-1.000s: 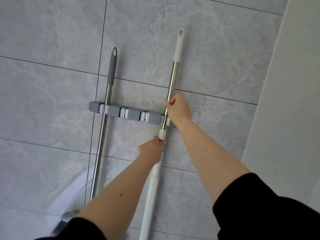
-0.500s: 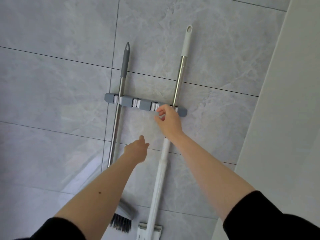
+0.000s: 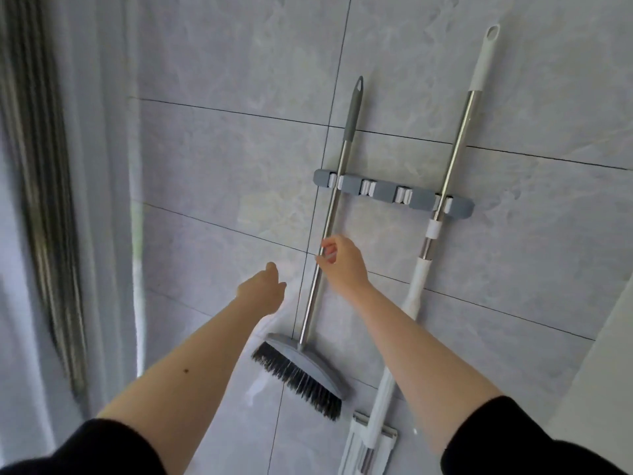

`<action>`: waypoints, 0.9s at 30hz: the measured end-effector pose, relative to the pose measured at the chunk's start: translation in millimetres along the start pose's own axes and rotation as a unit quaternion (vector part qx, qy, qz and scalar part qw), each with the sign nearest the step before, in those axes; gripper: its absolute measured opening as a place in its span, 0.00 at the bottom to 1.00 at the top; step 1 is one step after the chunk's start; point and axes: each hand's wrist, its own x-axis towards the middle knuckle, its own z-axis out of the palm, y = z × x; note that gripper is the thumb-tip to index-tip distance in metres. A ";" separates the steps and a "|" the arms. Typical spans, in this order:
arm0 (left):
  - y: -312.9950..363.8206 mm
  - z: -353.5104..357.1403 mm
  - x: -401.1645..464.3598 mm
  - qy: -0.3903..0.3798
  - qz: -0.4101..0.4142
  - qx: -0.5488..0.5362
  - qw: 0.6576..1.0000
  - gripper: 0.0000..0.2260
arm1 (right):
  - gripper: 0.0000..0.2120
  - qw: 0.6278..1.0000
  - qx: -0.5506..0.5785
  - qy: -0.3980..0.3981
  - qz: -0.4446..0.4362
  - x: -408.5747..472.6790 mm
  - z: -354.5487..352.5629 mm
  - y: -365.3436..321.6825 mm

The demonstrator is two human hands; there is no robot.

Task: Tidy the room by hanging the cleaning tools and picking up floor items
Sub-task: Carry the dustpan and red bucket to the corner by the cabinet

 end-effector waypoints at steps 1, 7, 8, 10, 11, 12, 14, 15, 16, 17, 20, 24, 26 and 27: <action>-13.8 -1.9 -7.4 0.006 -0.024 0.006 1.000 0.16 | 0.12 1.000 0.014 -0.017 -0.007 -3.2 11.9 -3.5; -89.0 -4.0 -72.1 0.004 -0.182 -0.001 0.983 0.18 | 0.13 0.987 0.055 -0.147 -0.045 -37.8 74.5 -24.1; -100.9 -2.3 -87.3 0.005 -0.202 -0.001 0.979 0.17 | 0.13 0.983 0.060 -0.164 -0.050 -46.4 84.4 -28.4; -123.7 3.8 -123.1 0.004 -0.252 0.004 0.968 0.17 | 0.13 0.975 0.073 -0.199 -0.061 -68.6 105.4 -36.2; -132.8 6.6 -139.3 0.010 -0.280 -0.002 0.960 0.18 | 0.13 0.972 0.079 -0.213 -0.065 -78.5 114.9 -38.7; -143.3 10.5 -158.0 0.020 -0.311 -0.015 0.950 0.19 | 0.13 0.967 0.084 -0.232 -0.069 -91.5 125.5 -41.9; -161.6 15.4 -189.0 0.032 -0.351 -0.029 0.936 0.18 | 0.13 0.956 0.092 -0.268 -0.076 -114.6 144.5 -47.7; -170.9 16.9 -203.8 0.030 -0.365 -0.033 0.930 0.17 | 0.13 0.950 0.096 -0.287 -0.080 -126.3 154.5 -50.7; -180.7 17.4 -220.7 0.027 -0.378 -0.036 0.925 0.16 | 0.13 0.943 0.100 -0.306 -0.085 -139.5 165.6 -55.4; -188.6 17.4 -234.8 0.025 -0.388 -0.037 0.921 0.16 | 0.13 0.937 0.100 -0.322 -0.091 -151.0 175.2 -59.3; -213.9 14.6 -276.5 0.029 -0.424 -0.030 0.905 0.15 | 0.13 0.920 0.107 -0.361 -0.110 -185.5 204.7 -76.1; -247.5 13.0 -323.4 0.029 -0.464 -0.021 0.885 0.16 | 0.11 0.897 0.116 -0.410 -0.115 -227.8 242.3 -99.7; -267.5 15.5 -344.9 0.018 -0.483 -0.013 0.875 0.16 | 0.11 0.889 0.107 -0.432 -0.110 -249.8 265.2 -109.7; -275.3 17.9 -352.7 0.012 -0.490 -0.015 0.872 0.16 | 0.11 0.884 0.102 -0.444 -0.105 -258.8 273.9 -112.3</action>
